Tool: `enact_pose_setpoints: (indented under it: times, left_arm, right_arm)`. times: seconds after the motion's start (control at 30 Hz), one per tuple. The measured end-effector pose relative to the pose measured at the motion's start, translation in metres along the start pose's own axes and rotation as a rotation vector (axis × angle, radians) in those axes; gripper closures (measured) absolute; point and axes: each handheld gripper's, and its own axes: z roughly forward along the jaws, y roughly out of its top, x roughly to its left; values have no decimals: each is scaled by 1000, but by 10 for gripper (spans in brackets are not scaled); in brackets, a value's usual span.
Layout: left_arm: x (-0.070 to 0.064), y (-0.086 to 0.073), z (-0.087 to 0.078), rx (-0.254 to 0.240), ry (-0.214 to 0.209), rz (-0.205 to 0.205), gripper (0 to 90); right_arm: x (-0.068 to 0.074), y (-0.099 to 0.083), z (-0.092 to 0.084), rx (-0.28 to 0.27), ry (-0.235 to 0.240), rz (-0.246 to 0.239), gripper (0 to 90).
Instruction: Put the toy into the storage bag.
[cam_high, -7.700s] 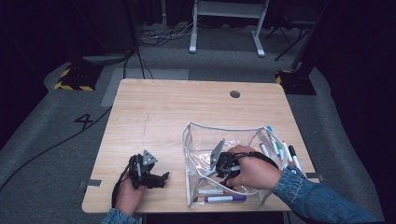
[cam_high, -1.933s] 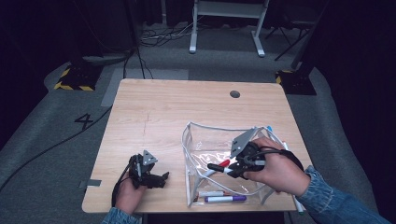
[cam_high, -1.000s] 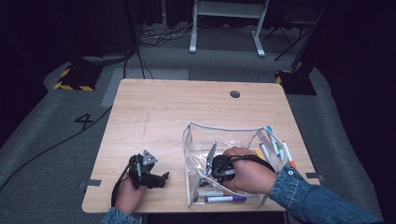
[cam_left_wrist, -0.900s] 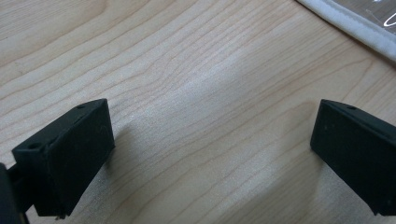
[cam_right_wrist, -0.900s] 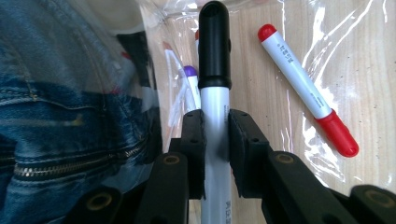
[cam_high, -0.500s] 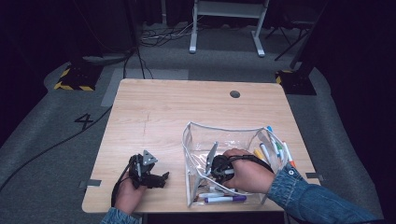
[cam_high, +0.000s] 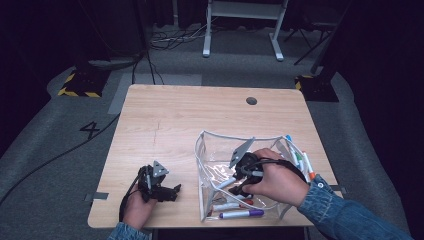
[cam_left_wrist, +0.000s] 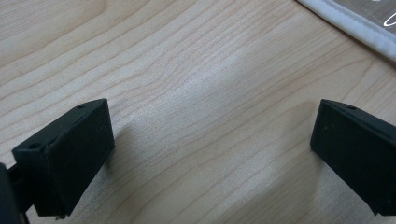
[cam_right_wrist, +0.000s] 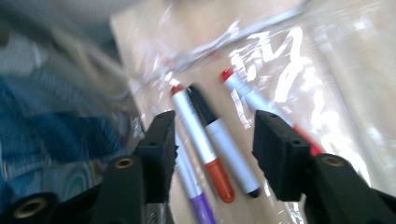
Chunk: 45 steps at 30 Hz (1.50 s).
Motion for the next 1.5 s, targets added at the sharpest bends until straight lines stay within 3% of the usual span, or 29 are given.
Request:
enact_pose_setpoints:
  times: [0.23,0.4,0.6,0.7,0.83,0.97,1.0,1.03,1.07,1.13,1.3,1.5]
  left_arm:
    - [0,0,0,5,-5,-2,0]
    - [0,0,0,1,-5,-1,0]
    - [2,-1,-1,-4,-4,-1,0]
    - [4,-1,-1,2,-17,-5,0]
    - [9,-1,-1,-5,1,-8,0]
    - [15,-1,-1,-2,9,-5,0]
    - [15,-1,0,0,0,-23,0]
    - [18,-1,-1,-6,16,-14,0]
    - [18,-1,-1,-2,9,-30,0]
    - [22,-1,-1,-5,14,-23,0]
    - [26,-2,-1,-1,17,-33,0]
    - [28,-1,-1,-1,17,-37,0]
  right_arm:
    - [-12,-11,-45,-144,-68,74,484]
    - [-24,-31,-78,-229,-128,134,476]
    - [-46,-66,-113,-290,-196,246,504]
    - [-57,-84,-125,-309,-242,295,514]
    - [-73,-109,-135,-336,-285,381,535]
    - [-90,-133,-136,-323,-351,460,577]
    - [-93,-139,-134,-317,-365,479,580]
    - [-97,-145,-133,-313,-376,499,584]
    - [-101,-151,-131,-309,-381,523,594]
    - [-107,-162,-124,-293,-392,561,600]
    - [-122,-189,-99,-239,-410,637,606]
    - [-139,-217,-61,-165,-397,712,601]
